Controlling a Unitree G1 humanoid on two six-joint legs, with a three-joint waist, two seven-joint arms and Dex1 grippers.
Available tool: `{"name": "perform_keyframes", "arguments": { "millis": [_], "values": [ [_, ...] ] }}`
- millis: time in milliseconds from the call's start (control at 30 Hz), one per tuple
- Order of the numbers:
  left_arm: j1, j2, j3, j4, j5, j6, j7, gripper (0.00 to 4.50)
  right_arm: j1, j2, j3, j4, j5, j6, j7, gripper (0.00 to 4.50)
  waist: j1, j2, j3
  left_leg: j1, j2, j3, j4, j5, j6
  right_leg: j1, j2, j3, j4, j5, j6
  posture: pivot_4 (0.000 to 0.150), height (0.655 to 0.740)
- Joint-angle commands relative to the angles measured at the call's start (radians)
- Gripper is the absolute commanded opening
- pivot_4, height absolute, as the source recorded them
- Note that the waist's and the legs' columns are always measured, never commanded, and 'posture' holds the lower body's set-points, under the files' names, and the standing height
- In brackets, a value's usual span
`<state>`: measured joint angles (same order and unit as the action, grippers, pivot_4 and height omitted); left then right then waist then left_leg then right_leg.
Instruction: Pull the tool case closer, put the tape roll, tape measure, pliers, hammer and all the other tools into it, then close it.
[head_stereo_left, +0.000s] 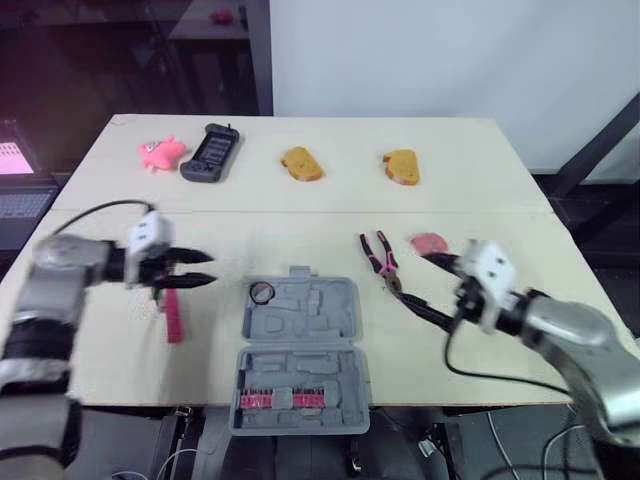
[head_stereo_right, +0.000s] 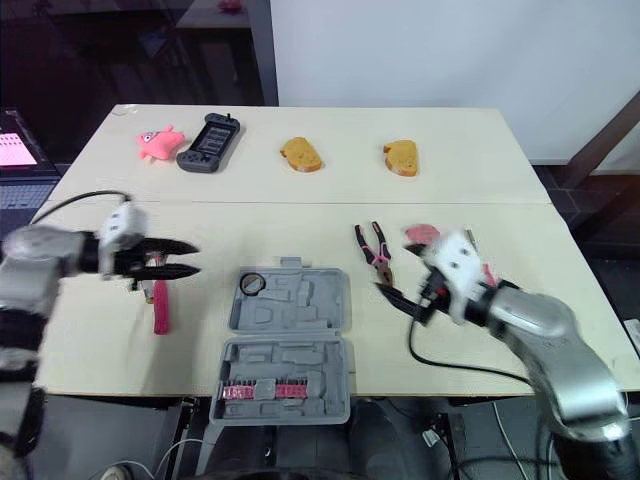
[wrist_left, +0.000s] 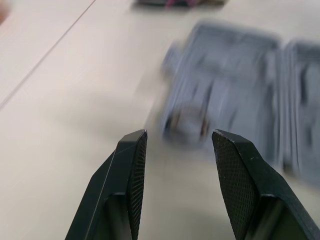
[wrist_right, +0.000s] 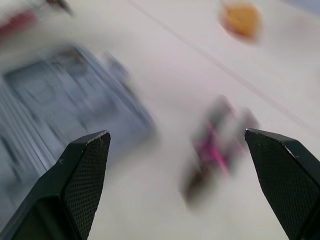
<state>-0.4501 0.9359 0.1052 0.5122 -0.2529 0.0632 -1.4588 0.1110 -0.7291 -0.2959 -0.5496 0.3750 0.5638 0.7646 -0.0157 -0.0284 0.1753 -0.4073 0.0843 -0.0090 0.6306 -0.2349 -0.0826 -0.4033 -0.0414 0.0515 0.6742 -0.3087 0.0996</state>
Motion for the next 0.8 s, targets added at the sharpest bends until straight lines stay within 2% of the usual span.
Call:
{"name": "perform_keyframes", "arguments": {
  "millis": [33, 100, 233, 333, 433, 800],
  "values": [
    [0.134, 0.123, 0.180, 0.080, -0.026, -0.037, 0.064, 2.19, 0.178, 0.003, -0.245, 0.032, 0.011, -0.155, 0.092, 4.50, 0.002, 0.000, 0.000, 0.000, 0.000, 0.000, 0.000, 0.000, 0.000, 0.000, 0.000, 0.000, 0.000, 0.000, 0.000, 0.150, 0.7400],
    [0.220, 0.171, 0.253, 0.140, -0.028, -0.078, 0.098, 2.19, 0.257, 0.015, -0.344, 0.071, 0.042, -0.191, 0.132, 4.50, 0.001, 0.000, 0.000, 0.001, 0.000, 0.001, -0.001, 0.000, 0.000, 0.000, 0.000, 0.000, -0.001, 0.000, 0.000, 0.150, 0.7400],
    [0.356, 0.206, 0.327, 0.242, -0.015, -0.163, 0.134, 2.19, 0.336, 0.004, -0.422, 0.142, 0.044, -0.250, 0.180, 4.50, 0.002, 0.001, 0.000, 0.002, 0.000, 0.002, 0.000, 0.000, -0.001, 0.003, -0.002, 0.000, -0.003, -0.002, -0.005, 0.150, 0.7400],
    [0.435, 0.215, 0.356, 0.323, 0.000, -0.252, 0.167, 3.04, 0.357, 0.000, -0.434, 0.168, 0.038, -0.276, 0.188, 4.50, 0.000, 0.000, 0.000, 0.005, 0.000, 0.004, -0.002, 0.000, -0.001, 0.005, -0.003, 0.000, -0.006, -0.002, -0.006, 0.150, 0.7400],
    [0.465, 0.208, 0.386, 0.359, -0.031, -0.258, 0.169, 4.48, 0.357, -0.005, -0.428, 0.190, 0.037, -0.287, 0.185, 4.50, 0.002, -0.001, 0.000, 0.004, 0.000, 0.004, -0.003, 0.000, -0.001, 0.005, -0.003, 0.000, -0.007, -0.002, -0.006, 0.150, 0.7400],
    [0.497, 0.189, 0.388, 0.335, -0.043, -0.273, 0.179, 4.48, 0.332, -0.036, -0.395, 0.219, 0.021, -0.288, 0.176, 4.50, 0.002, -0.001, 0.000, 0.004, 0.000, 0.004, -0.003, 0.000, -0.001, 0.005, -0.003, 0.000, -0.008, -0.002, -0.006, 0.150, 0.7400]
  ]
}}
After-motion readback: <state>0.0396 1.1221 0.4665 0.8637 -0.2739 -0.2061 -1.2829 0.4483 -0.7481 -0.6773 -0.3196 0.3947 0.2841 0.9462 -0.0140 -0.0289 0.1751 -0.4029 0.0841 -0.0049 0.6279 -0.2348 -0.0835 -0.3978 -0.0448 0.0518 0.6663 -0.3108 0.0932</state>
